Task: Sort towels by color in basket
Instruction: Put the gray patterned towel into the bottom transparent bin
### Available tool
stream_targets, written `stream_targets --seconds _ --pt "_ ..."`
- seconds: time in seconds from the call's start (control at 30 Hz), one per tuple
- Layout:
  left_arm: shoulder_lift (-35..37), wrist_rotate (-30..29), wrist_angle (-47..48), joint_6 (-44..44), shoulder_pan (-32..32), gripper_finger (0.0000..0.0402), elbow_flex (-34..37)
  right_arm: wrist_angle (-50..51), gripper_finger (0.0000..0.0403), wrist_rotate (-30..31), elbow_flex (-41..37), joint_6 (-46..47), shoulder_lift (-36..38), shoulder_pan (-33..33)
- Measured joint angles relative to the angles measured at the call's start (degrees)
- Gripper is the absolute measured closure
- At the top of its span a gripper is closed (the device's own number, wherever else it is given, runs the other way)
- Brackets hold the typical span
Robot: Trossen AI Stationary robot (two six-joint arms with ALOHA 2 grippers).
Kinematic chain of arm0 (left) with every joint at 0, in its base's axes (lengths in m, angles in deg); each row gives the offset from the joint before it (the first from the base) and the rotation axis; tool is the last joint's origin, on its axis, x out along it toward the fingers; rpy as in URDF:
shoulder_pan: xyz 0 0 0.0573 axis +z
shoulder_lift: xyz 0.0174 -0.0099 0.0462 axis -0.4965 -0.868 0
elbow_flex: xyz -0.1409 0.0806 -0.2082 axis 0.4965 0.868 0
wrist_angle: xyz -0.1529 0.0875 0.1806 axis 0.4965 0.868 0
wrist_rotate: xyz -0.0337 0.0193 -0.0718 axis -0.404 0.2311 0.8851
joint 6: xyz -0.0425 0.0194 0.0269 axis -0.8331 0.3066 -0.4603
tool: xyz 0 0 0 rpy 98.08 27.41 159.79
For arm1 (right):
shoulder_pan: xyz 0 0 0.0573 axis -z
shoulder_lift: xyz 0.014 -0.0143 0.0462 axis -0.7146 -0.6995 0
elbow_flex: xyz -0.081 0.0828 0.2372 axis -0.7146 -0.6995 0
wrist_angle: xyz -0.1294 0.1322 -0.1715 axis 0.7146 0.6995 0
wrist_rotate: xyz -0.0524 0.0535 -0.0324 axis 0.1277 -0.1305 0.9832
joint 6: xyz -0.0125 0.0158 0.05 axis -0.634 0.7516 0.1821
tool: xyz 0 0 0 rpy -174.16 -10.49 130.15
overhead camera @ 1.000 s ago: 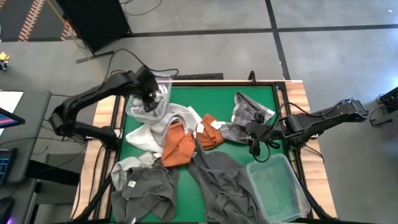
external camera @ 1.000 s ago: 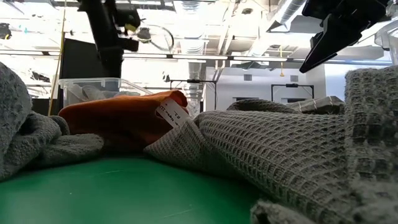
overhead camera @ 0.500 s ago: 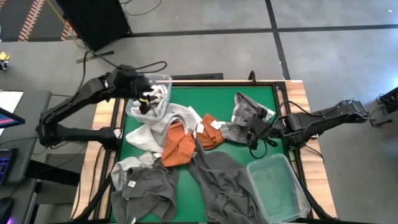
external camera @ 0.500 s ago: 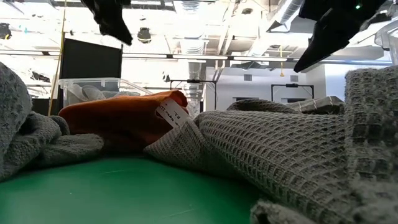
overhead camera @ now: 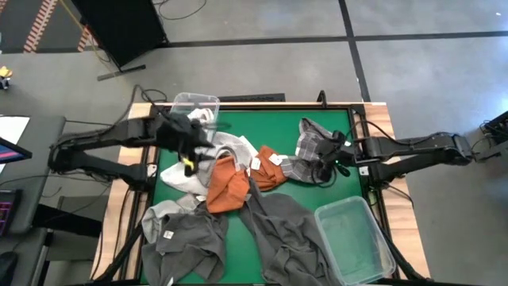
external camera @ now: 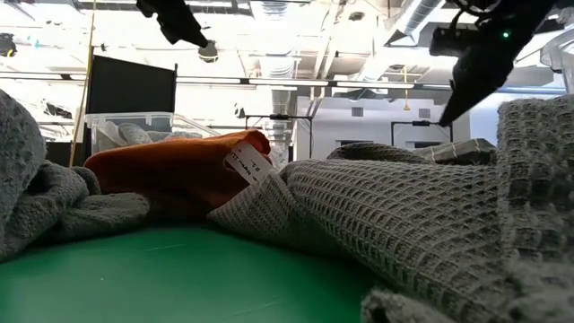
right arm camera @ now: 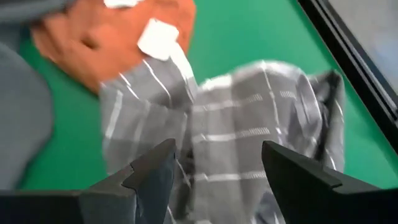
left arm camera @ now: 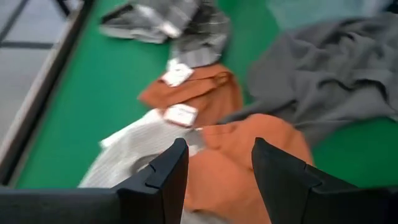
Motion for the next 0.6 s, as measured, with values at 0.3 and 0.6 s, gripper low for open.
stream_targets --seconds 0.3,0.6 --pt "-7.4 -0.1 -11.8 0.0 -9.8 0.0234 4.7 7.1 0.0132 -0.8 0.0 4.0 0.0 3.1" --pt "-15.0 -1.2 -17.0 2.9 -15.1 0.0234 4.8 7.3 0.0132 -3.0 0.0 3.8 -5.0 4.8"
